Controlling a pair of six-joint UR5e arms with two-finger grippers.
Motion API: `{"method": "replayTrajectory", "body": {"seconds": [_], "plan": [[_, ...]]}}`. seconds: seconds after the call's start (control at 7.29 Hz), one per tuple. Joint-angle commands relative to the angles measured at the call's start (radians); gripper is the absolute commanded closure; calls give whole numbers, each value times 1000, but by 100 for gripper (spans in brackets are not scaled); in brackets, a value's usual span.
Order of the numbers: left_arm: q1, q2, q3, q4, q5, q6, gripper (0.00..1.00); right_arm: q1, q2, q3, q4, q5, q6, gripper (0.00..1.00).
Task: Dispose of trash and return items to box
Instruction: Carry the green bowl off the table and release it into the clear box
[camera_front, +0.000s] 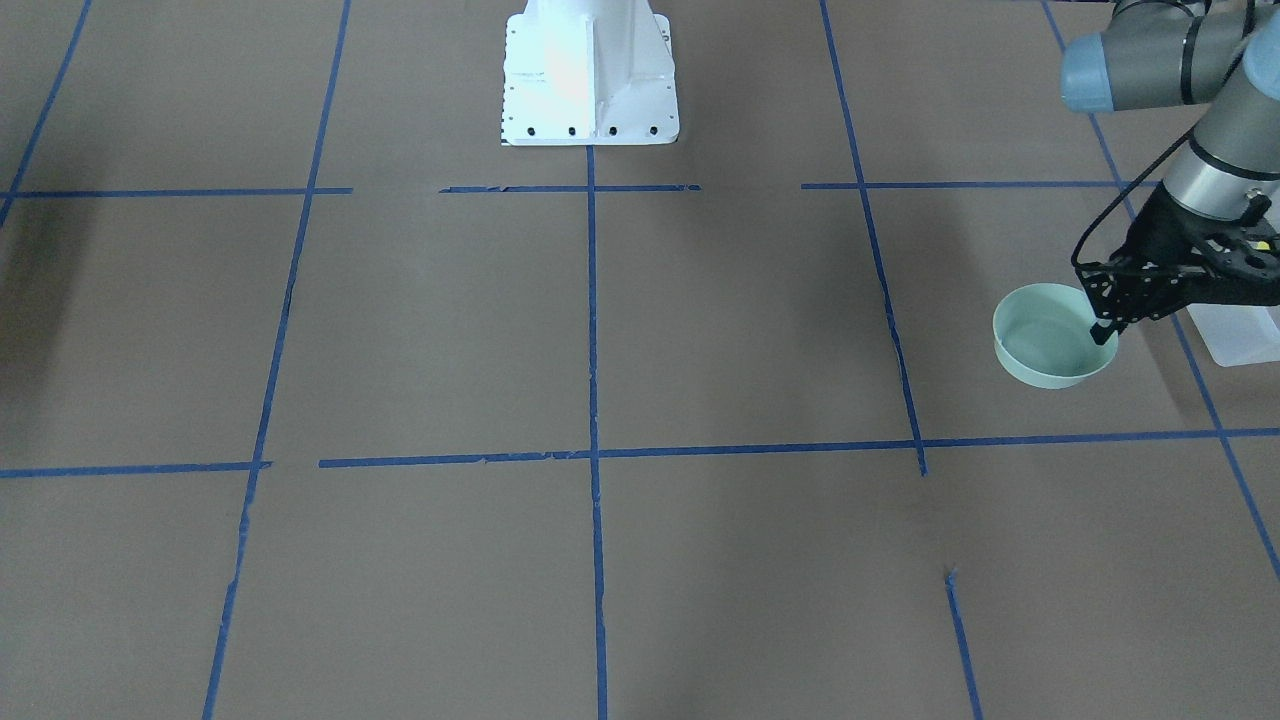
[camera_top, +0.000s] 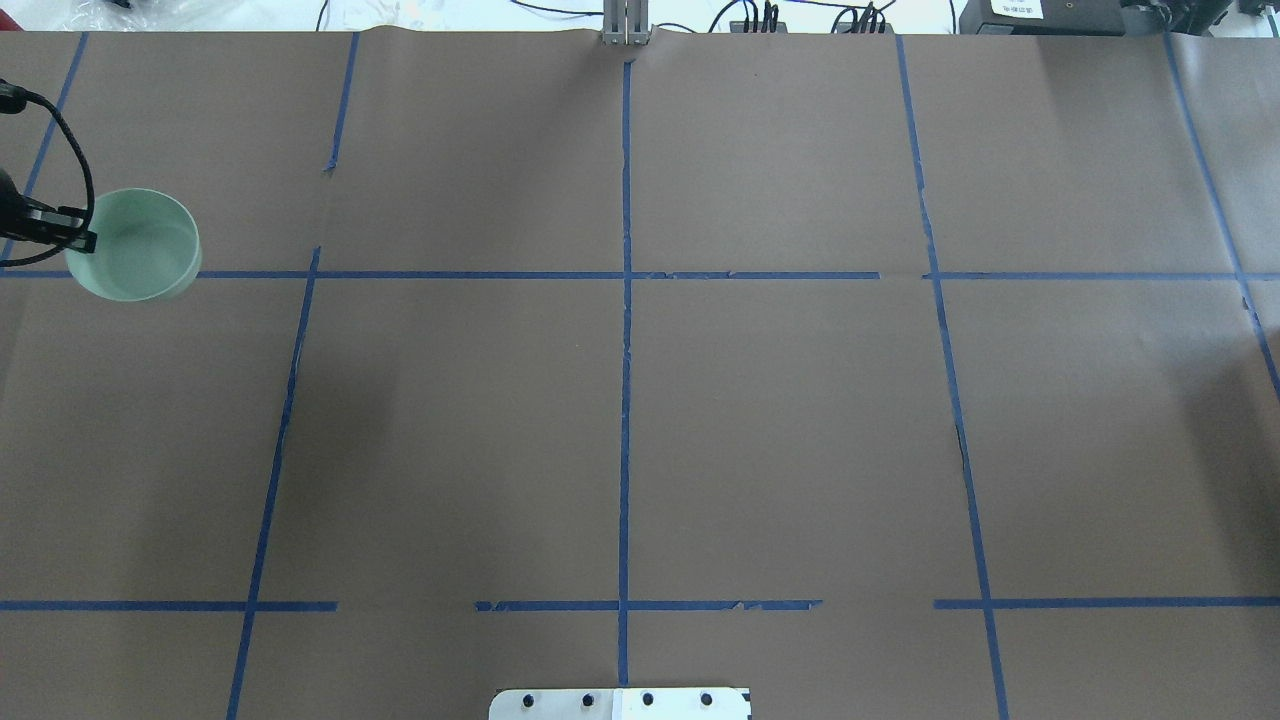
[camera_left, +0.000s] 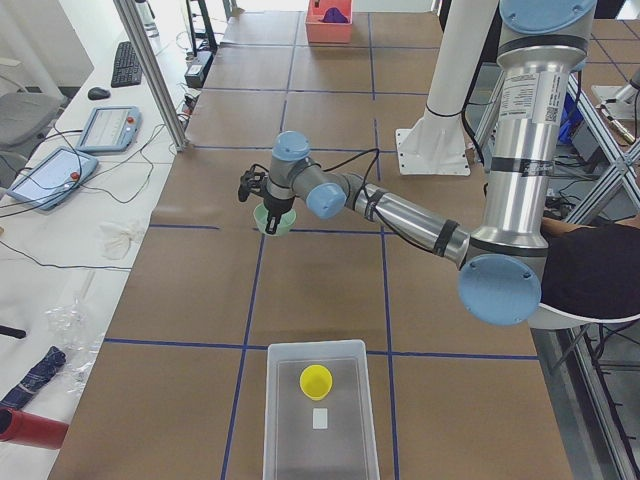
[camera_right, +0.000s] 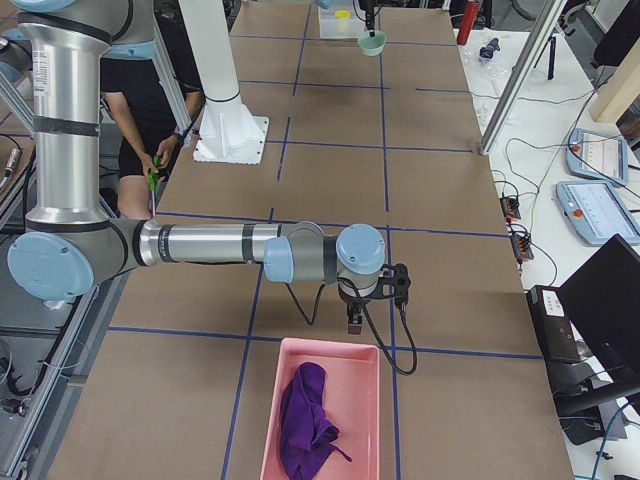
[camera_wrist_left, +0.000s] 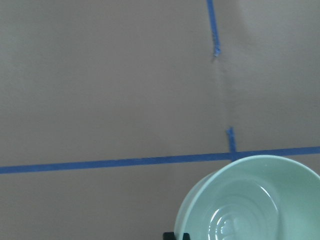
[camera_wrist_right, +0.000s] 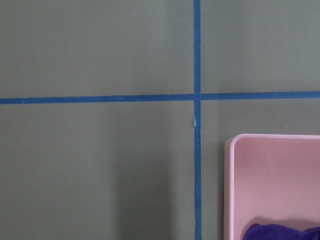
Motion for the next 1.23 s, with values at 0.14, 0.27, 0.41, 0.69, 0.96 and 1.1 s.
{"method": "replayTrajectory", "body": {"seconds": [0.14,0.27,0.41,0.69,0.96,1.1], "plan": [[-225,47,123,0,-13,400,100,7,1,4,2,-2,0,0],[-297,55,164,0,-12,530,100,5,3,7,2,-2,7,0],[-365,90,196,-4,-4,658,100,5,3,11,2,0,10,0],[-509,92,342,-12,-2,916,100,5,6,11,2,-2,10,0],[-586,95,437,-15,1,1066,100,5,9,11,2,-2,12,0],[-594,136,448,-35,1,1075,100,5,9,11,2,0,12,0]]}}
